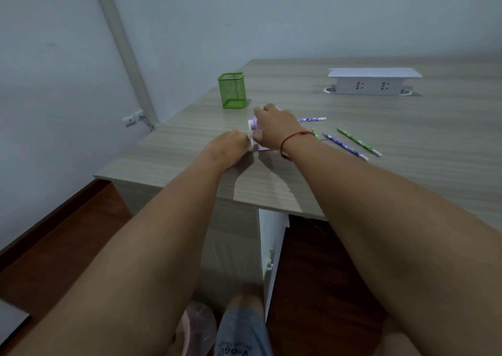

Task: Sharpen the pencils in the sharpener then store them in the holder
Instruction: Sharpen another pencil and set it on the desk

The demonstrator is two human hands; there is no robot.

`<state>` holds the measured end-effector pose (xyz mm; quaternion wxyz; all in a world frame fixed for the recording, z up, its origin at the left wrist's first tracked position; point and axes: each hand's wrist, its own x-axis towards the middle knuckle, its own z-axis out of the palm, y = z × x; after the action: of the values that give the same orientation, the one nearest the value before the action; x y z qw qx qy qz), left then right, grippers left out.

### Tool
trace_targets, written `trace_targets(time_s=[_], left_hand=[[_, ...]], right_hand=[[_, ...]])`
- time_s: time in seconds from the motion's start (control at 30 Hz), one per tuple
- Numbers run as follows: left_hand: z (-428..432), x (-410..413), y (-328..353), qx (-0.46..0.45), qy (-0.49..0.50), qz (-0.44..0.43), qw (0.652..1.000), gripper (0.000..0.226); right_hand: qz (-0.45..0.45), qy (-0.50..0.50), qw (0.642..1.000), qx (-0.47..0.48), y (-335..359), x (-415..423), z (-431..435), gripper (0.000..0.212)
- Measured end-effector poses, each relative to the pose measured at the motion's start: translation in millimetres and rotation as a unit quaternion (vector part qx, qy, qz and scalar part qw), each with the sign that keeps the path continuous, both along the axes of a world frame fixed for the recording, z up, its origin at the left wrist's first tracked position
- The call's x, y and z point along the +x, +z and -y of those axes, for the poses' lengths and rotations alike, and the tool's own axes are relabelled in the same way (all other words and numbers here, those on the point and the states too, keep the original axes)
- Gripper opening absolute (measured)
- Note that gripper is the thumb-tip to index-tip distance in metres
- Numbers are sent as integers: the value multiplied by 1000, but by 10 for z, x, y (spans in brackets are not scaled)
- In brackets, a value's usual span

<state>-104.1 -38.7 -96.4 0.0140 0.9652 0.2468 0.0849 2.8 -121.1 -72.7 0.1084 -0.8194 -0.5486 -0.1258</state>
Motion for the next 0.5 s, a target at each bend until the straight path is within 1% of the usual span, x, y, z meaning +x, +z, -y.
trace_targets(time_s=[0.1,0.2,0.3,0.37,0.5], left_hand=[[-129,91,52,3,-1,-29,1000,31],[-231,189,90,28,3,-30,999,28],[-306,236,186,72,5,-41,997,24],[-360,241,307,111,-12,-35,993,21],[-375,278,526,160,-34,-9,986,27]], right_hand=[[7,11,1000,3,12,33,7,40],[4,15,1000,5,-3,50,-2,40],[20,14,1000,8,-23,59,9,40],[30,15,999,3,-15,58,16,41],[19,5,1000,-12,11,92,41,42]])
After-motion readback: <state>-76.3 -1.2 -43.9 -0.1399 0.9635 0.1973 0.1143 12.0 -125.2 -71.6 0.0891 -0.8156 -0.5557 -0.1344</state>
